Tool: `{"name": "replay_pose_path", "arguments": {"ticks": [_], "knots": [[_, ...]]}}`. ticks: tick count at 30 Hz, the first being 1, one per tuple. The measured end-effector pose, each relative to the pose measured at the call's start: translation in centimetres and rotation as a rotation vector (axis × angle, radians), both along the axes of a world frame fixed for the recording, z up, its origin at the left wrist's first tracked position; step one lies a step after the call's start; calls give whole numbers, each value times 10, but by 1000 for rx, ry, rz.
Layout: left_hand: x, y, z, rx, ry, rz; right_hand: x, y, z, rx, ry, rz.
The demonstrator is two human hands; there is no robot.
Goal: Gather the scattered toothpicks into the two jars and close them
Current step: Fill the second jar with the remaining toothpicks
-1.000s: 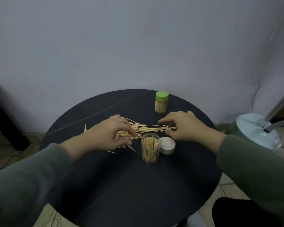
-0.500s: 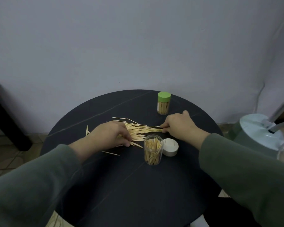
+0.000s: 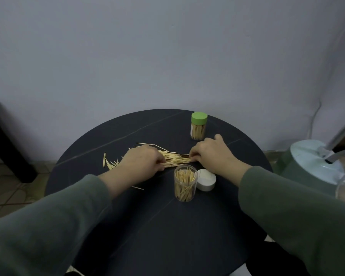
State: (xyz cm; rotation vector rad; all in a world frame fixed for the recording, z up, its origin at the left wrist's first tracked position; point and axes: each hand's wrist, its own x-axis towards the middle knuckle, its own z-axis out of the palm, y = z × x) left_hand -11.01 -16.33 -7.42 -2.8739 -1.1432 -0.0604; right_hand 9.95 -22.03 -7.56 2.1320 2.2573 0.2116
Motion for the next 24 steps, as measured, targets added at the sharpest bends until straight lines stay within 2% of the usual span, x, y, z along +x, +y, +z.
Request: {"name": "replay_pose_path", "arguments": {"ticks": [9,16,20,24], "knots": [[8,-7,0,126,77,-8,-1,-4,4,-42,-149,44],[13,-9,1,123,17,5,4,-4,2,-42,-188,78],[12,-11,2,97,-27,6,5,-7,0,2,-177,89],[10,-12,4,78,-114,27,5,-13,3,69,-63,66]]}}
